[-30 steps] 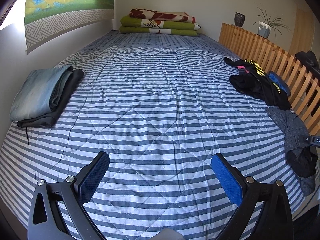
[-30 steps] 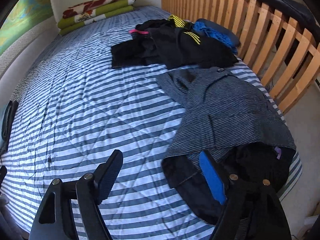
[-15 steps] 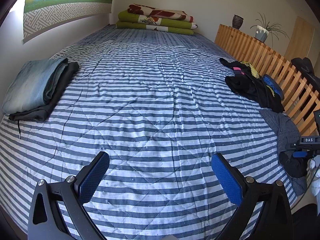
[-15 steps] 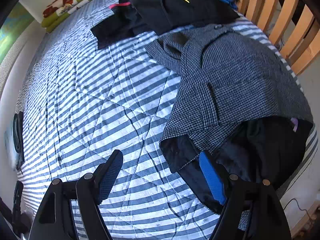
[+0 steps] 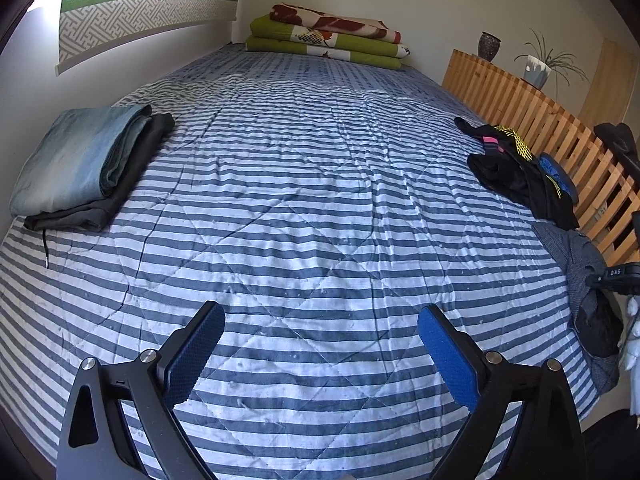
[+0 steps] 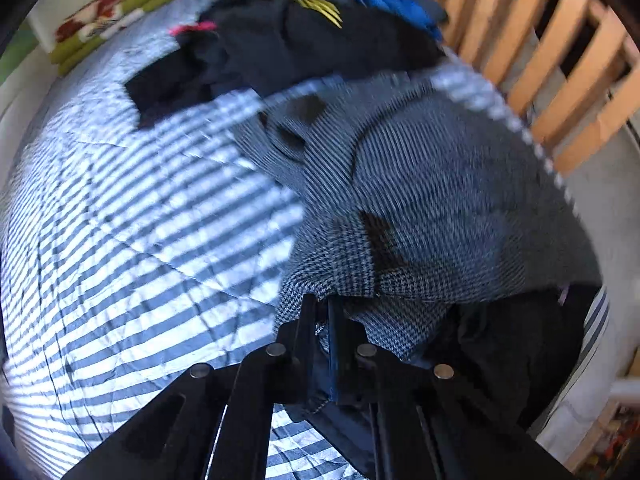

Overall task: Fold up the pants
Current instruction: 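Reach the right gripper to the grey houndstooth shorts and grasp the waistband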

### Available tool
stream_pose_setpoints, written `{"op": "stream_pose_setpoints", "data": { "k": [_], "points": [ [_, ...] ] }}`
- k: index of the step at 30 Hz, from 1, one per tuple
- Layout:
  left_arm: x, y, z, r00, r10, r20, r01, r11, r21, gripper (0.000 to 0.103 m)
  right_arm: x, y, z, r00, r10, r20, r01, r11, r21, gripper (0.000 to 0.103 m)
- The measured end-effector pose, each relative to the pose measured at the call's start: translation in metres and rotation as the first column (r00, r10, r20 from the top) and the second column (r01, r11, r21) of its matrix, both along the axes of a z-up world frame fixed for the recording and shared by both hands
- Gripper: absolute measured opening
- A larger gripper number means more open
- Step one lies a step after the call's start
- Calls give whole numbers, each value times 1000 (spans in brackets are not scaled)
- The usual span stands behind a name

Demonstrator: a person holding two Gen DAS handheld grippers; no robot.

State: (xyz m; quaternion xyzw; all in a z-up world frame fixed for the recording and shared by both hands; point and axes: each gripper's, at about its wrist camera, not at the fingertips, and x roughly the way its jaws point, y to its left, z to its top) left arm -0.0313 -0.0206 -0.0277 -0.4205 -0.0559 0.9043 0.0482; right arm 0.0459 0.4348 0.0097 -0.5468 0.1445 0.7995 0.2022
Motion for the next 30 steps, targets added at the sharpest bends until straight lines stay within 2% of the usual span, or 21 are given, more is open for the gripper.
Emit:
{"op": "stream_pose_setpoints", "data": {
  "k": [5, 9, 10, 11, 12, 14, 17, 19, 21, 22, 23, 24, 25, 28, 30],
  "points": [
    [0, -13, 7, 1000, 21, -21, -20, 1000, 16, 97, -2, -62, 62, 980, 167, -111, -158, 984, 88, 4],
    [0, -30, 16, 998, 54, -45, -52, 998, 36, 97, -16, -123, 92, 933, 313, -177, -301, 949, 91, 4],
    [1, -35, 19, 997, 62, -51, -60, 997, 41, 97, -17, -140, 98, 918, 352, -186, -338, 936, 103, 4],
    [2, -40, 21, 996, 70, -57, -68, 997, 44, 97, -18, -157, 104, 887, 408, -217, -402, 913, 72, 0],
    [3, -46, 22, 995, 82, -62, -80, 996, 44, 97, -18, -176, 110, 855, 455, -249, -459, 887, 43, 0],
    [6, -58, 25, 992, 110, -70, -107, 993, 50, 97, -19, -223, 126, 796, 540, -275, -537, 838, 90, 0],
    [7, -77, 24, 988, 144, -61, -140, 988, 62, 97, -24, -281, 134, 725, 644, -244, -634, 763, 129, 0],
    [8, -87, 24, 985, 161, -61, -157, 985, 71, 97, -27, -298, 127, 708, 679, -195, -657, 734, 171, 0],
    [9, -93, 26, 984, 164, -62, -158, 983, 90, 97, -28, -291, 114, 737, 658, -151, -634, 752, 180, 4],
    [9, -95, 27, 985, 161, -63, -154, 983, 99, 97, -29, -280, 104, 765, 632, -122, -612, 773, 166, 14],
    [10, -93, 27, 986, 154, -63, -147, 984, 105, 97, -32, -263, 92, 796, 600, -84, -584, 796, 157, 31],
    [11, -92, 28, 987, 144, -65, -137, 985, 107, 97, -31, -247, 83, 824, 565, -41, -552, 817, 163, 42],
    [11, -89, 29, 989, 135, -67, -127, 986, 103, 97, -31, -224, 68, 854, 520, 0, -511, 840, 180, 57],
    [8, -72, 26, 992, 107, -62, -102, 992, 79, 97, -32, -157, 35, 921, 375, 102, -389, 888, 247, 58],
    [4, -62, 22, 994, 96, -50, -92, 994, 64, 97, -32, -106, 23, 951, 276, 141, -306, 910, 279, 58]
  ]
}}
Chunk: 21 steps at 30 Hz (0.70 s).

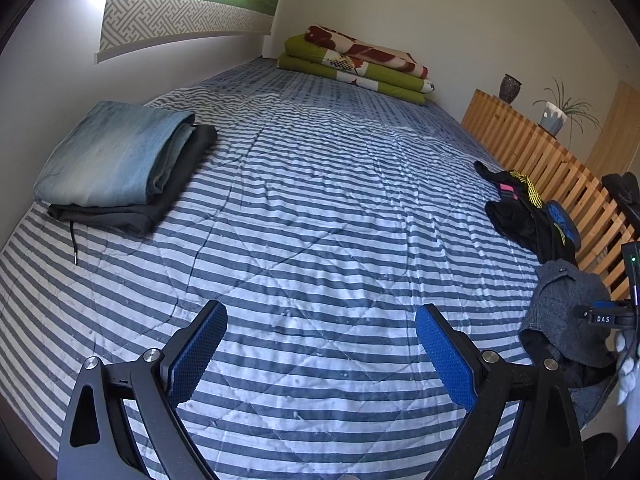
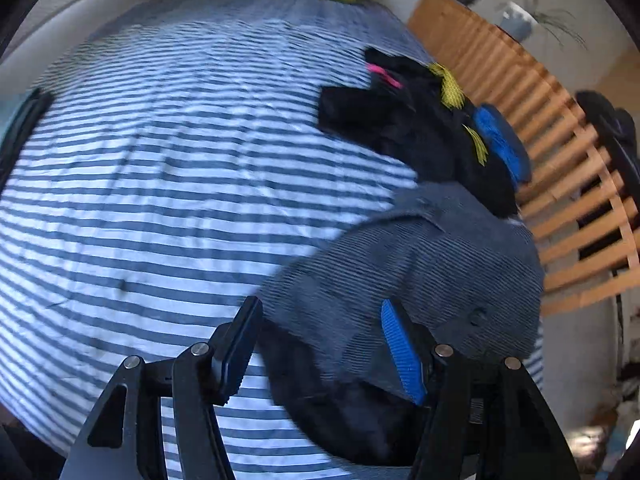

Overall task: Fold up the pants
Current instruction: 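Reach the right gripper to the grey houndstooth shorts and grasp the waistband, then lift the grey shorts with the right gripper and pull them onto the quilt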

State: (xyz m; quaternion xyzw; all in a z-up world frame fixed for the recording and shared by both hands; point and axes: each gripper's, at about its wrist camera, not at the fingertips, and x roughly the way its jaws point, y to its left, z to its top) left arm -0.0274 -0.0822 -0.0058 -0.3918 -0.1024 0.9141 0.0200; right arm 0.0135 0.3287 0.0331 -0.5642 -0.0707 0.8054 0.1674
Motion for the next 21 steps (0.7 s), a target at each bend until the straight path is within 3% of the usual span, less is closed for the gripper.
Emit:
{"op": "stream_pose_setpoints", "data": {
  "k": [4, 6, 8, 11, 16, 17, 18, 19, 20, 21],
  "points": [
    [-6, 15, -10, 1000, -7, 25, 7, 1000, -21, 97, 7, 96, -7, 981, -194, 4, 194, 981, 24, 58],
    [-10, 22, -15, 999, -12, 36, 13, 999, -29, 97, 17, 134, -3, 965, -261, -17, 261, 965, -4, 59],
    [-14, 29, -20, 999, -18, 47, 20, 999, -36, 97, 28, 168, 0, 950, -309, -50, 306, 950, -58, 67],
    [-20, 41, -28, 997, -37, 66, 40, 998, -52, 97, 31, 193, -5, 948, -313, -59, 305, 946, -113, 76],
    [-27, 59, -41, 993, -69, 96, 76, 995, -72, 97, 13, 197, -37, 969, -246, -3, 240, 946, -218, 76],
    [-28, 61, -42, 992, -73, 99, 81, 994, -73, 97, 12, 194, -39, 971, -237, -12, 230, 952, -203, 73],
    [-28, 63, -44, 992, -75, 102, 83, 994, -75, 97, 8, 188, -42, 974, -226, -15, 220, 958, -183, 62],
    [-29, 64, -44, 992, -76, 103, 84, 994, -76, 97, 6, 183, -42, 978, -211, -3, 207, 963, -172, 33],
    [-30, 64, -44, 992, -75, 104, 83, 994, -74, 97, 5, 176, -38, 979, -206, -12, 201, 966, -164, 18],
    [-30, 63, -44, 992, -74, 104, 82, 994, -70, 97, 6, 168, -30, 979, -202, -40, 193, 968, -164, 17]
  ]
}}
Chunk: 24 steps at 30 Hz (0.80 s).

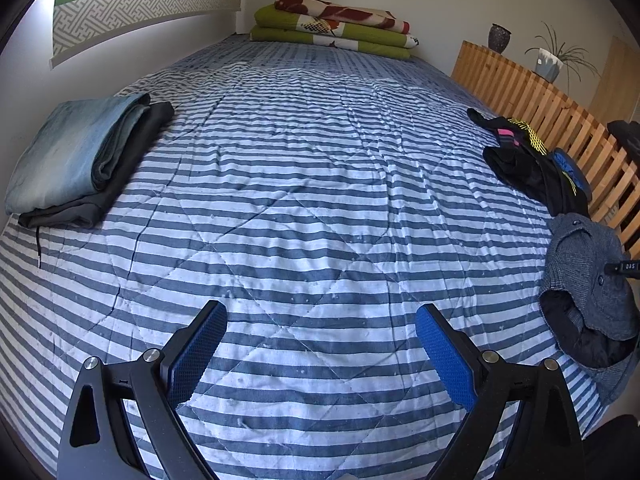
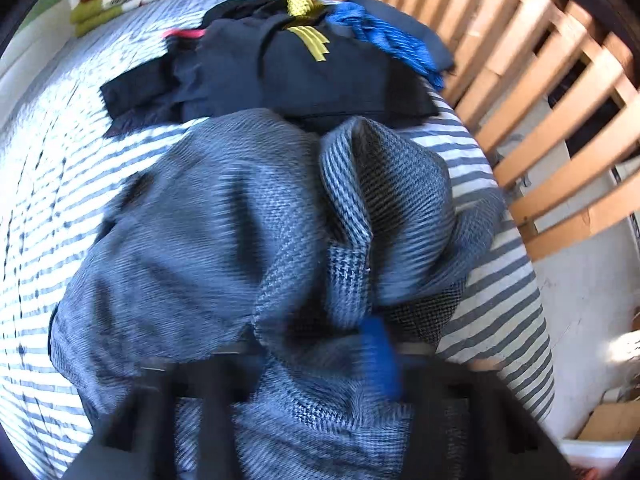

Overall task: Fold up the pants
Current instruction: 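Lift the grey shorts with the right gripper and pull them onto the quilt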

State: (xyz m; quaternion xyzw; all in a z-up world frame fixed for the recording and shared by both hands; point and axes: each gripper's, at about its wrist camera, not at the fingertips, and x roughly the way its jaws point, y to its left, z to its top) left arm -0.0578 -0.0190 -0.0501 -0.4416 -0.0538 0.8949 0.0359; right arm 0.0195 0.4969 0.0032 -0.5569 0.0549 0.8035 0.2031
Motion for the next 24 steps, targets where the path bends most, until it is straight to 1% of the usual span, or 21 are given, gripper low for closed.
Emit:
{"op": "stream_pose_setpoints", "data": {
  "k": [2, 5, 9, 12, 14, 17, 19, 21, 22, 24],
  "points": [
    [-1, -3, 1, 1000, 4, 1, -4, 1000, 9, 97, 3, -18, 24, 996, 30, -80, -32, 999, -19, 13],
    [-2, -6, 4, 1000, 9, -3, -9, 1000, 23, 97, 1, -51, 62, 981, 101, -167, -111, 993, -51, 12],
    [3, -14, 14, 999, 15, -28, -14, 999, 40, 97, -2, -118, 110, 937, 241, -254, -259, 965, -41, 11],
    [9, -26, 25, 998, 31, -56, -27, 998, 57, 97, -5, -174, 136, 889, 347, -299, -377, 925, -45, 10],
    [14, -38, 31, 996, 53, -74, -47, 997, 69, 97, -6, -213, 153, 850, 408, -333, -444, 895, -36, 10],
    [20, -59, 39, 992, 89, -92, -81, 993, 89, 97, -9, -264, 179, 784, 496, -373, -552, 832, -53, 9],
    [25, -75, 44, 988, 118, -103, -108, 989, 100, 97, -9, -294, 196, 733, 545, -406, -617, 785, -60, 7],
    [31, -93, 49, 982, 148, -116, -135, 985, 110, 97, -7, -317, 211, 697, 570, -436, -660, 747, -78, 7],
    [34, -101, 50, 979, 164, -121, -150, 982, 114, 97, -7, -327, 217, 683, 579, -445, -673, 736, -74, 7],
    [39, -118, 52, 972, 197, -126, -182, 976, 123, 97, -10, -343, 217, 658, 613, -437, -690, 724, -23, 7]
  ]
}}
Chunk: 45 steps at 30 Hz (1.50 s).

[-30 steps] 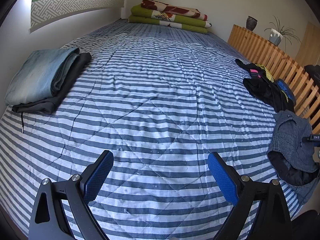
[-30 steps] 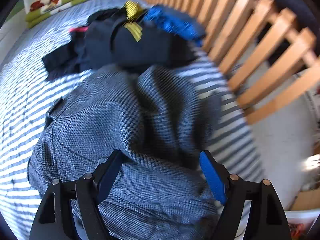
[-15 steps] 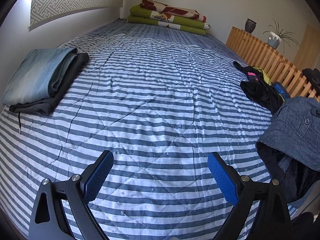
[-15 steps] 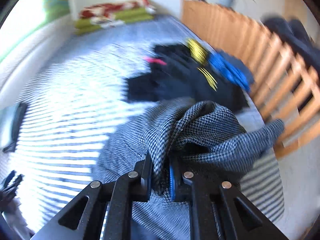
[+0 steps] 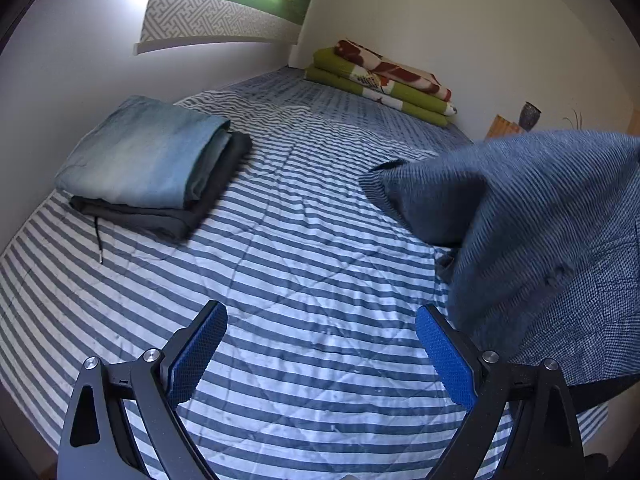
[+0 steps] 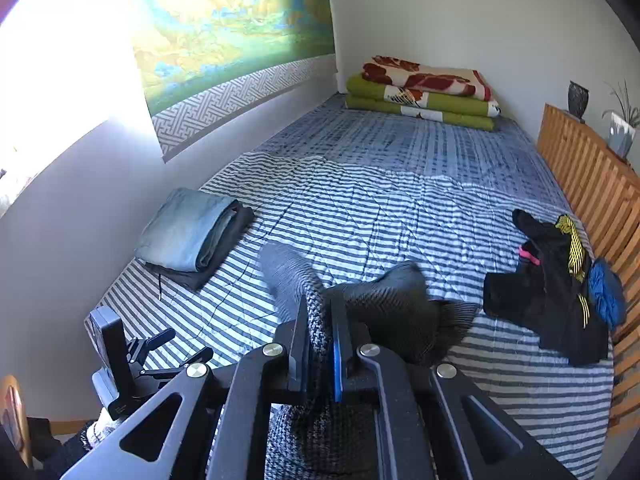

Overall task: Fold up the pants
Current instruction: 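Lift the grey shorts with the right gripper and pull them onto the quilt, then grasp the shorts waistband with the left gripper while the right gripper holds another edge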

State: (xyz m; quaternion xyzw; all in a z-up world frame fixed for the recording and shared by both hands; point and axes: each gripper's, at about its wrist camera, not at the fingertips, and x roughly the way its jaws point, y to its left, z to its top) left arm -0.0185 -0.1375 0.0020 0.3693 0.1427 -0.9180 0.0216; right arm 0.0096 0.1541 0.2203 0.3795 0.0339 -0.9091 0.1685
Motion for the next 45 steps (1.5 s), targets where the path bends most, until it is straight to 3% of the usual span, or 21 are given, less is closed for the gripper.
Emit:
{"op": "stream_pose_setpoints", "data": {
  "k": [3, 5, 7, 9, 13, 18, 22, 24, 26, 27, 28, 30, 31, 32, 35, 37, 40, 45],
  "points": [
    [3, -20, -2, 999, 42, 11, -42, 999, 24, 97, -22, -15, -29, 997, -6, 77, 0, 997, 77, 9],
    [3, -25, -5, 999, 40, 22, -41, 998, 46, 97, -31, -13, -52, 992, -54, 114, 39, 991, 128, 28],
    [3, -22, -4, 999, 25, 20, -26, 998, 49, 97, -33, 2, -70, 985, -91, 148, 75, 991, 111, 39],
    [1, -9, -2, 1000, -20, 14, 19, 999, 34, 97, -29, 22, -84, 976, -99, 192, 90, 995, 51, 41],
    [6, 43, -4, 976, -217, 27, 216, 976, 17, 97, -4, 65, -112, 967, -164, 196, 152, 986, 74, 43],
    [27, 143, -19, 880, -466, 86, 472, 880, -58, 97, 37, 138, -162, 921, -280, 273, 278, 959, 44, 43],
    [38, 225, -41, 803, -571, 170, 595, 780, -194, 98, 73, 182, -207, 879, -329, 346, 341, 940, 29, 43],
    [44, 262, -50, 765, -611, 201, 643, 716, -272, 99, 87, 200, -228, 857, -341, 387, 374, 927, -13, 43],
    [45, 291, -62, 764, -602, 232, 637, 646, -420, 99, 96, 209, -242, 846, -341, 410, 393, 918, -46, 43],
    [42, 299, -67, 768, -591, 244, 629, 630, -455, 99, 100, 212, -249, 842, -336, 421, 397, 916, -61, 43],
    [38, 302, -67, 770, -584, 256, 629, 632, -453, 95, 104, 214, -255, 841, -323, 434, 392, 917, -78, 43],
    [27, 297, -63, 793, -547, 269, 607, 670, -427, 68, 110, 210, -262, 850, -289, 441, 363, 927, -93, 43],
    [19, 291, -59, 810, -517, 276, 585, 695, -418, 41, 113, 207, -264, 858, -274, 434, 345, 934, -91, 43],
    [11, 282, -53, 824, -495, 276, 567, 722, -397, 28, 116, 203, -265, 866, -261, 427, 327, 941, -89, 43],
    [-8, 239, -32, 867, -436, 242, 494, 817, -296, 19, 119, 192, -266, 884, -215, 414, 279, 955, -100, 44],
    [-14, 211, -16, 895, -388, 221, 437, 860, -262, 13, 121, 182, -266, 900, -182, 397, 246, 962, -117, 46],
    [-20, 180, 3, 924, -324, 202, 368, 898, -241, 8, 124, 158, -263, 927, -110, 359, 164, 979, -124, 50],
    [-16, 110, 23, 952, -249, 179, 270, 957, -107, 8, 132, 121, -260, 957, -16, 291, 46, 994, -97, 64]
  ]
}}
